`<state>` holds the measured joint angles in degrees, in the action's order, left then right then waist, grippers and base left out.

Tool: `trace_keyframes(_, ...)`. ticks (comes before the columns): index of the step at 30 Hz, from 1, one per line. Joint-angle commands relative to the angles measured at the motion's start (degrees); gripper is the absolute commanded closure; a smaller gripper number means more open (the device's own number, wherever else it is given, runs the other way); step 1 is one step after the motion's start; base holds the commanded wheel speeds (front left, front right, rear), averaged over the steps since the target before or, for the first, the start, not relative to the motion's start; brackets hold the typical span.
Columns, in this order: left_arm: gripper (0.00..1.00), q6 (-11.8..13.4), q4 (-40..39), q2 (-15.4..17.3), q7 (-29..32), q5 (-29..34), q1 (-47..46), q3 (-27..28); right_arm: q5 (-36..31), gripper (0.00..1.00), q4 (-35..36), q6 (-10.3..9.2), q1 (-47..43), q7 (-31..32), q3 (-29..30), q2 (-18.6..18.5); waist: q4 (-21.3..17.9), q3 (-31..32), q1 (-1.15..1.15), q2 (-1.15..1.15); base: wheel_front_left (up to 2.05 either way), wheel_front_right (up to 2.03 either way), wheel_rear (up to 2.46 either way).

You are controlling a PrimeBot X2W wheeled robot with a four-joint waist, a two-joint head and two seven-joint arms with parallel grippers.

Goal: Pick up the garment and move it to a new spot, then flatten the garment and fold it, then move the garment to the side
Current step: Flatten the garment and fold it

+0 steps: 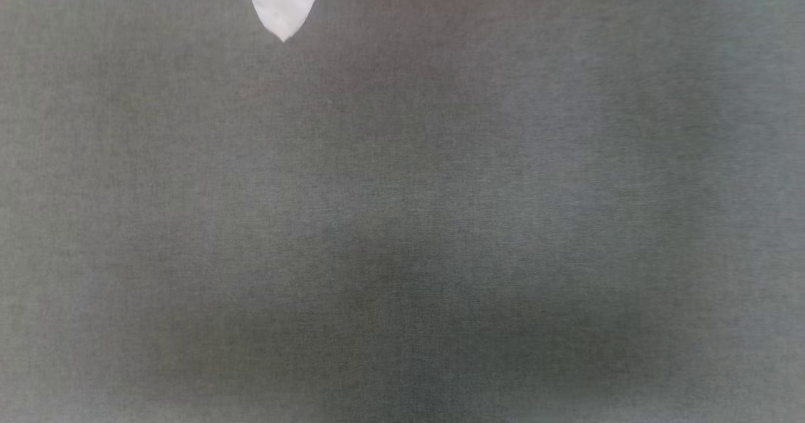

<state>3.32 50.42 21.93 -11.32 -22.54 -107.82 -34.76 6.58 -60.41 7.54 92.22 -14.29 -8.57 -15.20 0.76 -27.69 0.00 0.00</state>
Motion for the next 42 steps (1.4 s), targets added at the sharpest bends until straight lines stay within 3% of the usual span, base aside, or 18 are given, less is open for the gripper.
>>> trace_keyframes(1, 1.00, -0.5, 1.4, -0.4, -0.5, 0.1, 0.8, -0.1, -0.7, 1.00, -1.0, -0.10, -0.5, -0.4, 0.4, 0.6, 1.0, -1.3, 0.00, 0.00, 0.00, 0.00, 0.00)
trace_keyframes(7, 1.00, -4.5, 7.6, -2.4, 1.0, -1.2, 5.0, -2.1, -1.9, 1.00, -5.4, -0.10, -4.0, 0.1, -1.0, 1.5, 2.3, -0.9, 0.00, 0.00, 0.00, 0.00, 0.00)
trace_keyframes(12, 1.00, -9.0, 11.5, -3.5, 7.3, -4.3, 11.3, -3.4, 1.1, 1.00, -7.7, -0.10, -8.7, 2.5, -6.1, 2.0, 3.2, 1.4, 0.00, 0.00, 0.00, 0.00, 0.00)
trace_keyframes(15, 1.00, -10.3, 12.0, -3.6, 12.0, -6.4, 16.2, -4.5, 5.3, 1.00, -7.0, -0.10, -13.1, 4.5, -9.7, 2.9, 3.5, 3.4, 0.00, 0.00, 0.00, 0.00, 0.00)
trace_keyframes(20, 1.00, -10.7, 7.5, -3.1, 20.0, -11.5, 25.9, -7.5, 14.8, 1.00, -0.8, -0.10, -21.7, 9.7, -16.7, 1.0, 4.0, 7.2, 0.00, 0.00, 0.00, 0.00, 0.00)
trace_keyframes(28, 1.00, -10.4, -7.0, 2.9, 31.7, -19.2, 41.5, -9.7, 27.4, 1.00, 14.6, -0.10, -35.3, 16.3, -23.5, -8.0, 4.5, 11.6, 0.00, 0.00, 0.00, 0.00, 0.00)
trace_keyframes(31, 1.00, -7.6, -15.8, 6.6, 36.0, -21.6, 49.4, -9.5, 31.3, 1.00, 21.0, -0.10, -41.5, 18.4, -24.2, -12.0, 4.5, 13.1, 0.00, 0.00, 0.00, 0.00, 0.00)
trace_keyframes(35, 1.00, -1.3, -30.2, 12.5, 40.7, -24.6, 60.4, -8.6, 34.6, 1.00, 28.0, -0.10, -49.5, 20.4, -22.8, -16.3, 4.5, 14.6, 0.00, 0.00, 0.00, 0.00, 0.00)
trace_keyframes(39, 1.00, 6.1, -45.0, 18.9, 44.5, -27.3, 71.4, -7.8, 36.4, 1.00, 34.1, -0.11, -57.4, 22.5, -20.6, -19.4, 4.6, 15.7, 0.00, 0.00, 0.00, 0.00, 0.00)
trace_keyframes(40, 1.00, 9.8, -51.5, 21.6, 45.6, -28.8, 76.3, -7.2, 36.8, 1.00, 37.3, -0.11, -61.1, 23.7, -19.4, -20.4, 4.7, 16.0, 0.00, 0.00, 0.00, 0.00, 0.00)
trace_keyframes(42, 1.00, 12.9, -57.3, 23.9, 46.6, -29.6, 80.7, -7.1, 37.2, 1.00, 40.3, -0.11, -65.0, 25.0, -17.9, -21.3, 4.9, 16.3, 0.00, 0.00, 0.00, 0.00, 0.00)
